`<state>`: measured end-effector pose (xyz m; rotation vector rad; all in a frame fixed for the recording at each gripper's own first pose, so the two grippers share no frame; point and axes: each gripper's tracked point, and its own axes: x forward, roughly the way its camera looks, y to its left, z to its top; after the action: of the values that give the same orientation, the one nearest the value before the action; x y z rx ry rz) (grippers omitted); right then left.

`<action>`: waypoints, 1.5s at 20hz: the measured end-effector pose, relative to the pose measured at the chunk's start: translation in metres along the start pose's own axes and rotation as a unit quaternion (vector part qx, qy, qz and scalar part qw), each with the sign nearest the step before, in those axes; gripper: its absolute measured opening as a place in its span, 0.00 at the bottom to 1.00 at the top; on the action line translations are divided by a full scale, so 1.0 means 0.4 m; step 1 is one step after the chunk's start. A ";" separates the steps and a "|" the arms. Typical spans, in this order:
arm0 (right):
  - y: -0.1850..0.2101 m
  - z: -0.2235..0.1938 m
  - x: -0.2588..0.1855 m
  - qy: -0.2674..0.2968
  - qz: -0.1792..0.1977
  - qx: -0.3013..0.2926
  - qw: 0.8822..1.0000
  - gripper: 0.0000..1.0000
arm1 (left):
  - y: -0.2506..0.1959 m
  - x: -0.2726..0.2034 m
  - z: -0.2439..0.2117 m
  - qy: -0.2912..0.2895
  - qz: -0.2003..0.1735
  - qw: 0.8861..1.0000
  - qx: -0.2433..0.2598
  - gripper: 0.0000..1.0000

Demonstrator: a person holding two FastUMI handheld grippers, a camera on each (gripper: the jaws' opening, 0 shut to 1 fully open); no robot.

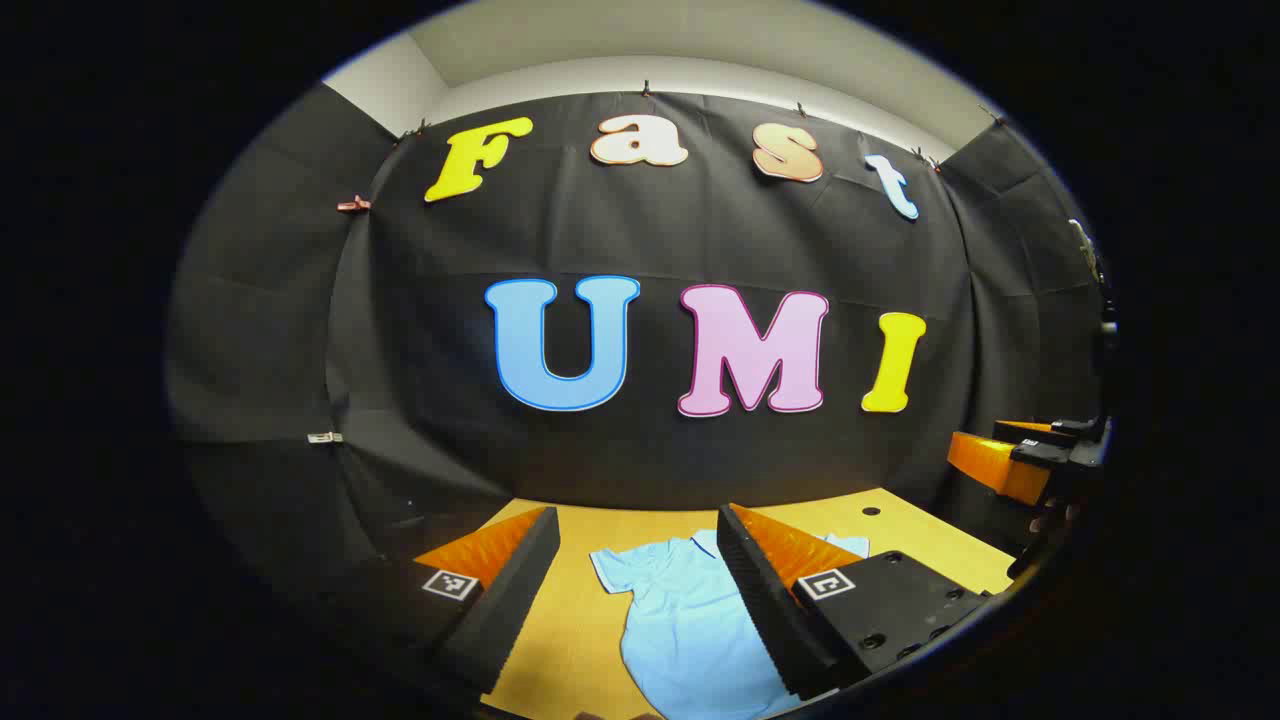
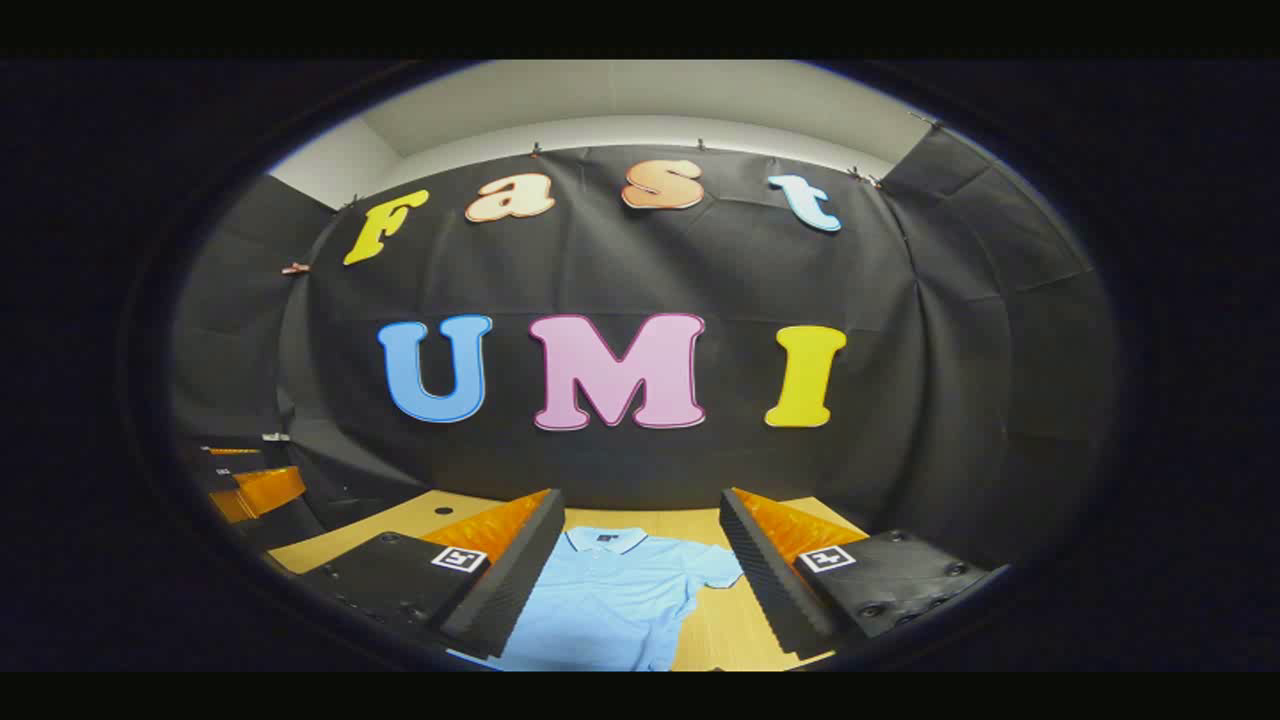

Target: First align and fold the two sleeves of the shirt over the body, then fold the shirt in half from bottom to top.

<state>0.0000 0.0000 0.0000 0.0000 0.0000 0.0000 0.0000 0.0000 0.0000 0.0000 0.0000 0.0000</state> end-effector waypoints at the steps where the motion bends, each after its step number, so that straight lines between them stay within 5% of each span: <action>1: -0.009 -0.006 0.002 0.003 -0.004 0.002 1.000 0.96 | -0.005 0.008 -0.007 0.004 -0.002 1.000 0.000 1.00; 18: -0.052 -0.076 0.069 0.035 -0.004 -0.017 0.999 0.98 | -0.070 0.068 -0.013 0.016 -0.018 1.000 0.004 1.00; 30: -0.225 -0.272 0.362 0.146 -0.025 -0.032 0.988 0.97 | -0.061 0.143 -0.061 0.048 0.034 0.998 0.007 1.00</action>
<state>0.1447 -0.0900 -0.1089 -0.0646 0.2927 -0.0494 0.0571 -0.0243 -0.0243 0.0135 0.0951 0.0684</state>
